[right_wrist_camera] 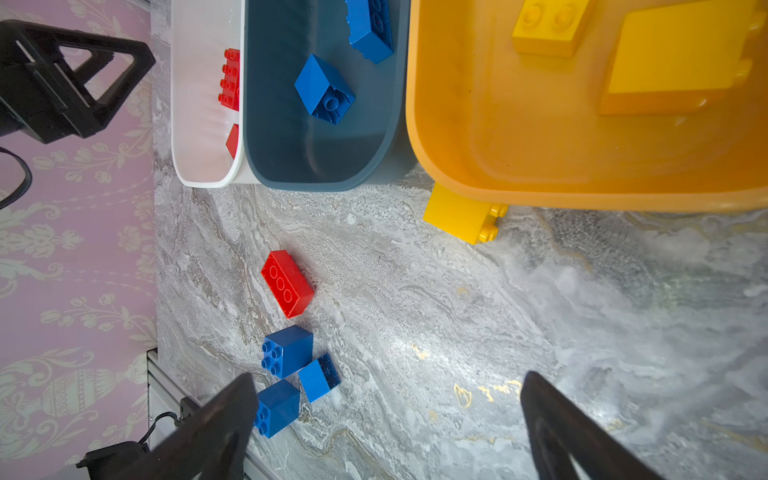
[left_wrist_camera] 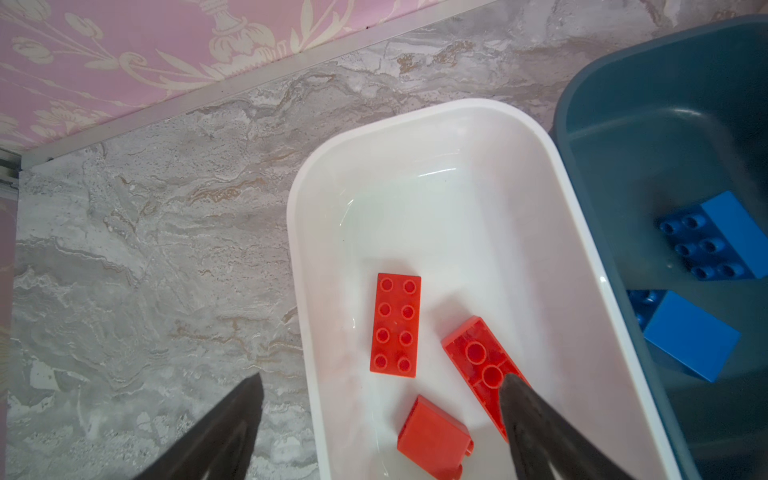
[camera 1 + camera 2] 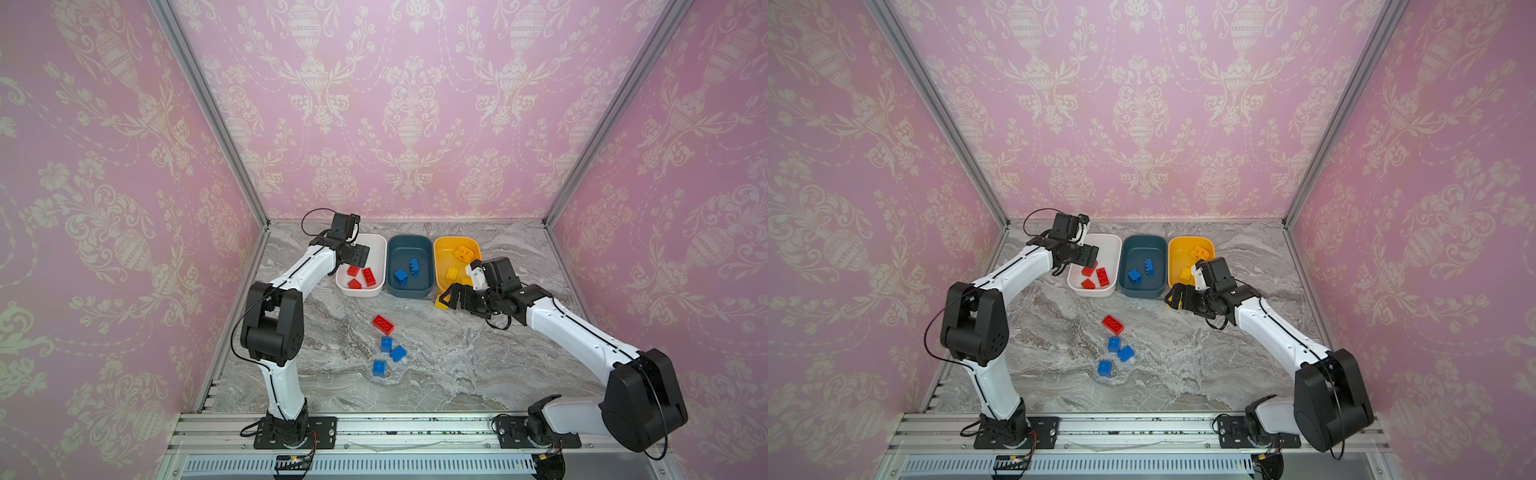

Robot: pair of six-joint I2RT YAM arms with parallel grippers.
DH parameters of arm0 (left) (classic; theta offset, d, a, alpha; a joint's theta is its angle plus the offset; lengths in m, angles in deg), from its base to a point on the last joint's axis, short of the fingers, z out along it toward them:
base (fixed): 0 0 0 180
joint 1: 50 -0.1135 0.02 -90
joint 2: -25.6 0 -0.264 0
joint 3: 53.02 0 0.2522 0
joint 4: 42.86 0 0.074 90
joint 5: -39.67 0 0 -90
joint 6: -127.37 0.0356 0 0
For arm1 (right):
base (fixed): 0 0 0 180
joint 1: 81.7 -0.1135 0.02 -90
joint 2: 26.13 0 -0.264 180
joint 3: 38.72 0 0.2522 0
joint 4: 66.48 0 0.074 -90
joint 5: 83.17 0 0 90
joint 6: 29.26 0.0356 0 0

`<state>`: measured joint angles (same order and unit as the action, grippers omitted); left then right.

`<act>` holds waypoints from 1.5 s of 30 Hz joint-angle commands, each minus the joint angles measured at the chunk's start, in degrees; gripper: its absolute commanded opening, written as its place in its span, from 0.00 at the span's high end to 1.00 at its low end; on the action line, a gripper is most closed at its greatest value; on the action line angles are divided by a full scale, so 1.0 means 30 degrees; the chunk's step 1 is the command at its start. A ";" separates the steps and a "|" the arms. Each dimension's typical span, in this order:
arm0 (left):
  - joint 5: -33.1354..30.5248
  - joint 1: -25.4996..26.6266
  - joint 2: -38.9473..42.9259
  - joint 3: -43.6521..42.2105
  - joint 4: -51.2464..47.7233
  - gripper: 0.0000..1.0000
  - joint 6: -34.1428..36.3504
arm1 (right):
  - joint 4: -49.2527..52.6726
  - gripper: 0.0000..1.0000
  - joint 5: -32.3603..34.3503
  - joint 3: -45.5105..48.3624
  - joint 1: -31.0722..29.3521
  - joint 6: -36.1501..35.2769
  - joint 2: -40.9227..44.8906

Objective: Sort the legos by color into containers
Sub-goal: 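Carry the red 2x4 brick over the white tub and release it, then lower the right gripper onto the yellow brick beside the yellow tub and grasp it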

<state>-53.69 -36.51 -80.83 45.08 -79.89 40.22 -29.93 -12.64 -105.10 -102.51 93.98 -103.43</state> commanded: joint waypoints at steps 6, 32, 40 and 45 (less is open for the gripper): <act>0.1276 -0.0038 0.3291 -0.2671 0.1522 0.05 -0.1720 | 0.0866 0.01 0.3477 -0.0800 -0.1764 0.0231 -0.0532; 0.3286 -0.0246 0.9109 -0.9123 0.4196 0.01 -0.5136 | -0.3359 0.11 1.0725 -0.0591 -0.4698 0.3962 -0.5313; 0.3199 -0.0399 0.9286 -0.9333 0.4169 0.01 -0.5011 | -0.4455 0.17 1.1753 -0.0733 -0.4933 0.4479 -0.6752; 0.3198 -0.0540 0.9373 -0.9347 0.4095 0.01 -0.4869 | -0.4793 0.20 1.2401 -0.0855 -0.4932 0.4511 -0.7299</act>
<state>-44.81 -37.51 -54.10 17.80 -67.80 25.86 -43.09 21.75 -106.02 -116.98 106.30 -124.52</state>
